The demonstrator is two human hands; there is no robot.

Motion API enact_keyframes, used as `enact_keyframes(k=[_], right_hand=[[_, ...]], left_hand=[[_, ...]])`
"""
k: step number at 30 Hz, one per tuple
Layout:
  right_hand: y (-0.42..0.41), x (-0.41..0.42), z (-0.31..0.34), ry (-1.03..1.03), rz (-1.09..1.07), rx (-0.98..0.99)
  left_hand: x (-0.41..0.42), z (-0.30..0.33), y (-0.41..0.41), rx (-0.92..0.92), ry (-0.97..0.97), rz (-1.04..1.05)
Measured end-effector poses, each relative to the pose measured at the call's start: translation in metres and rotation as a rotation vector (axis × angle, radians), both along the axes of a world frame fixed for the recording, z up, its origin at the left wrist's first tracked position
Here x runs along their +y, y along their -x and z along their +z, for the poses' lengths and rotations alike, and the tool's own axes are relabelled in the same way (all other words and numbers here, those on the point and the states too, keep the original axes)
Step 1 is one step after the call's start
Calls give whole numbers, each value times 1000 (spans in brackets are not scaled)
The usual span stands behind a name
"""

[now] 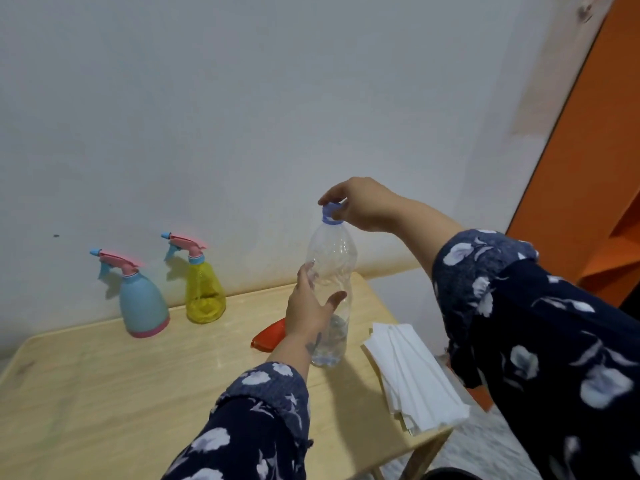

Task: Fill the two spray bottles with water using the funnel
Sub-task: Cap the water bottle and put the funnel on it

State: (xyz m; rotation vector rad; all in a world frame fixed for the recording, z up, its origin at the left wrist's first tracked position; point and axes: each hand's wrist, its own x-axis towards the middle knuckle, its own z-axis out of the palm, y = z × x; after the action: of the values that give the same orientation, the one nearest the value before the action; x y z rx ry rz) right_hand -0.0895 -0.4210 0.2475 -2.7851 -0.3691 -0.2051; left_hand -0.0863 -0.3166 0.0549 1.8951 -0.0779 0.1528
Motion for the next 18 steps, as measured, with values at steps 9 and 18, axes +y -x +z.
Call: enact_keyframes(k=[9, 18], right_hand=[[-9, -3, -30, -348, -172, -107], [-14, -4, -59, -883, -20, 104]], left_hand=[[1, -3, -2, -18, -8, 1], [6, -4, -6, -13, 9, -46]])
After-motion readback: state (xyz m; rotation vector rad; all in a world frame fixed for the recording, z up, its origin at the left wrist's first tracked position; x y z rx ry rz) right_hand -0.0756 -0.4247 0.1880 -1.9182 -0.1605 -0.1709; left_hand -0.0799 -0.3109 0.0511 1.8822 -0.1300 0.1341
